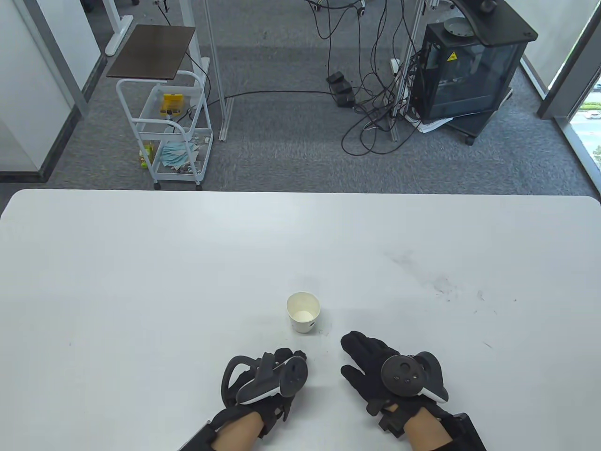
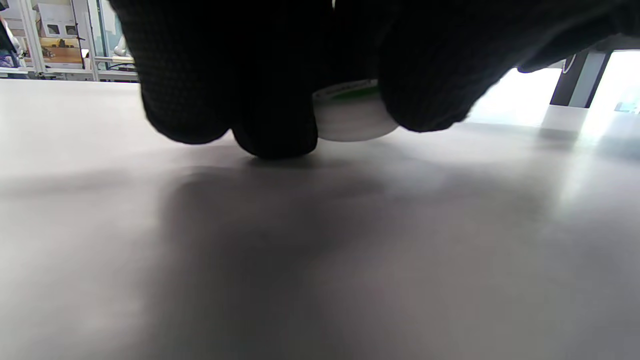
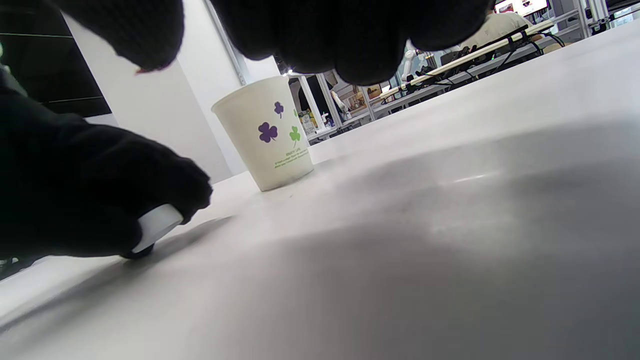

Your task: Flick bottle cap to knock over paper cup

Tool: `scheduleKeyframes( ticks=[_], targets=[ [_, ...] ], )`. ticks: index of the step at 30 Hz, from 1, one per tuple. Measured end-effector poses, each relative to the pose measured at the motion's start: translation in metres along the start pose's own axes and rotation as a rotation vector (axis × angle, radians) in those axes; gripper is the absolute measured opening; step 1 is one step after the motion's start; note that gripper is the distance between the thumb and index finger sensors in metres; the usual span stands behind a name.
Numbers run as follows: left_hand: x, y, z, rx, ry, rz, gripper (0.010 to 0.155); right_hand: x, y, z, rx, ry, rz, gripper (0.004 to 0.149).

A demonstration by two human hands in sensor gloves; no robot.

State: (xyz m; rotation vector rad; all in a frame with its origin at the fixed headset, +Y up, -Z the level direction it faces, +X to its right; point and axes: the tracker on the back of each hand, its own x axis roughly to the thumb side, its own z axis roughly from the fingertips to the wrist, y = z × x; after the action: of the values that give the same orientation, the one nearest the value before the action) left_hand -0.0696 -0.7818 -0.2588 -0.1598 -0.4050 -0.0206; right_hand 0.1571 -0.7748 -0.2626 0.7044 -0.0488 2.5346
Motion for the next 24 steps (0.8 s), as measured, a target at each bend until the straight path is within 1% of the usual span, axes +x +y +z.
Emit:
scheduleKeyframes(
  ticks=[3, 6, 7, 9, 10, 12, 16, 20, 22, 23, 24],
  targets=[
    [0.01, -0.002, -0.009, 0.002, -0.004, -0.058, 0.061, 0.001, 0.001, 0.0, 0.004, -0.007, -0.004, 0.064],
    [0.013, -0.004, -0.014, 0.018, -0.018, -0.068, 0.061, 0.001, 0.001, 0.0, 0.002, -0.013, -0.012, 0.064],
    [0.012, -0.005, -0.016, 0.001, -0.015, -0.049, 0.062, 0.001, 0.001, 0.0, 0.004, -0.014, -0.014, 0.064],
    [0.008, -0.003, -0.014, 0.013, -0.012, -0.019, 0.067, 0.001, 0.003, -0.001, 0.011, -0.016, -0.018, 0.064],
    [0.004, 0.0, -0.009, 0.042, -0.026, 0.028, 0.07, 0.001, 0.004, -0.001, 0.019, -0.016, -0.017, 0.064],
    [-0.006, 0.007, 0.003, 0.057, -0.046, 0.063, 0.073, 0.001, 0.006, -0.002, 0.028, -0.014, -0.015, 0.064],
    [-0.039, 0.019, 0.033, 0.126, -0.037, 0.066, 0.072, 0.003, 0.008, -0.001, 0.025, -0.002, -0.057, 0.064],
    [-0.072, 0.016, 0.059, 0.184, -0.009, 0.124, 0.07, 0.011, 0.015, 0.0, 0.032, 0.008, -0.081, 0.063],
    [-0.084, 0.014, 0.066, 0.199, 0.025, 0.107, 0.069, 0.016, 0.021, 0.0, 0.036, 0.034, -0.087, 0.062],
    [-0.088, 0.014, 0.067, 0.217, 0.04, 0.097, 0.069, 0.017, 0.026, 0.0, 0.046, 0.058, -0.097, 0.061],
    [-0.091, 0.014, 0.067, 0.209, 0.044, 0.077, 0.069, 0.021, 0.029, -0.003, 0.071, 0.096, -0.103, 0.061]
  ],
)
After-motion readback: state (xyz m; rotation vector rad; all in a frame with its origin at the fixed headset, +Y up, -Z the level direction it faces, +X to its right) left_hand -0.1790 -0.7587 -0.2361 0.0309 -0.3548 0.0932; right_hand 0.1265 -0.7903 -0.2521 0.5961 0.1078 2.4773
